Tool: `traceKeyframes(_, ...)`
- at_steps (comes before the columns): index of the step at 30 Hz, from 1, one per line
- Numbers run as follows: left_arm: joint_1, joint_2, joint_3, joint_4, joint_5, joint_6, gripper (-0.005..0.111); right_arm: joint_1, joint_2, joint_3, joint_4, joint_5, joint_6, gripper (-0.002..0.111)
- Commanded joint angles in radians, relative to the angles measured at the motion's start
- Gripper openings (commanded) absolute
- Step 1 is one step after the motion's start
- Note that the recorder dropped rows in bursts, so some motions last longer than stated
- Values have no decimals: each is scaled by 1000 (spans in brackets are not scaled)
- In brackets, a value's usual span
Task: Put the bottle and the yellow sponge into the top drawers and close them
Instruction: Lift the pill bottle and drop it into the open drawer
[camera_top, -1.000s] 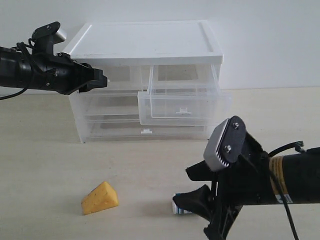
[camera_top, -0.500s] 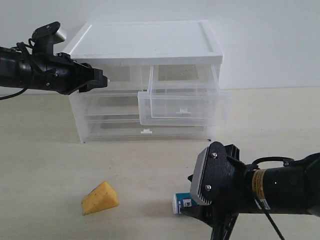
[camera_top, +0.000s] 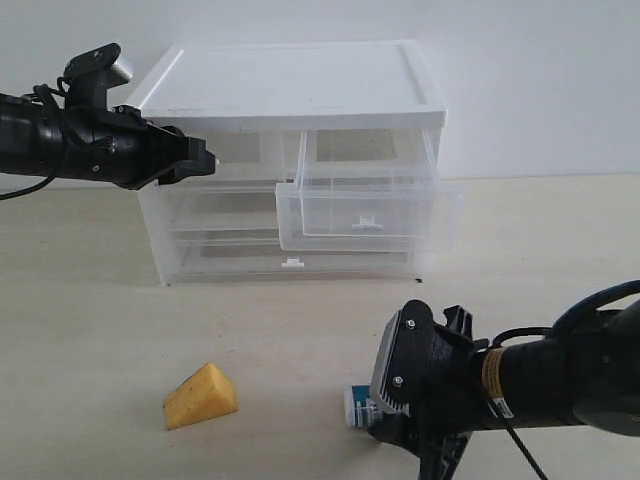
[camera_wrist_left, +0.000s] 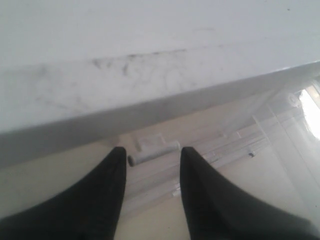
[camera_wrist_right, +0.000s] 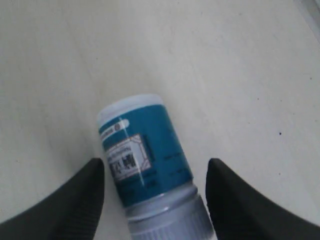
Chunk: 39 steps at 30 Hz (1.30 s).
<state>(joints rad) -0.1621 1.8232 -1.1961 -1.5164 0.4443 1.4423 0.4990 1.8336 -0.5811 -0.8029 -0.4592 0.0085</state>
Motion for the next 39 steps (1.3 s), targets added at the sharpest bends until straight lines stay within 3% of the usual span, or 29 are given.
traceKeyframes(1, 12, 7, -24, -57, -104, 7, 37, -2, 4, -5, 5, 9, 29, 54)
traceKeyframes(2, 12, 7, -24, -57, -104, 7, 37, -2, 4, -5, 5, 9, 44, 54)
traceKeyframes(4, 12, 7, -24, -57, -104, 7, 37, -2, 4, -5, -8, 11, 80, 42)
traceKeyframes(7, 12, 7, -24, -57, -104, 7, 37, -2, 4, -5, -96, 23, 171, 0)
traceKeyframes(12, 12, 7, -24, -57, -104, 7, 37, 0, -60, -5, -253, -46, 397, 0)
traceKeyframes(18, 12, 7, -24, -57, -107, 11, 37, 0, -367, -39, -401, -195, 848, 0)
traceKeyframes(26, 12, 7, -24, -57, -98, 13, 37, 0, -520, -211, -401, -24, 1035, 0)
traceKeyframes(39, 12, 7, -24, -54, -71, 13, 37, -2, -307, -490, -399, 285, 1149, 0)
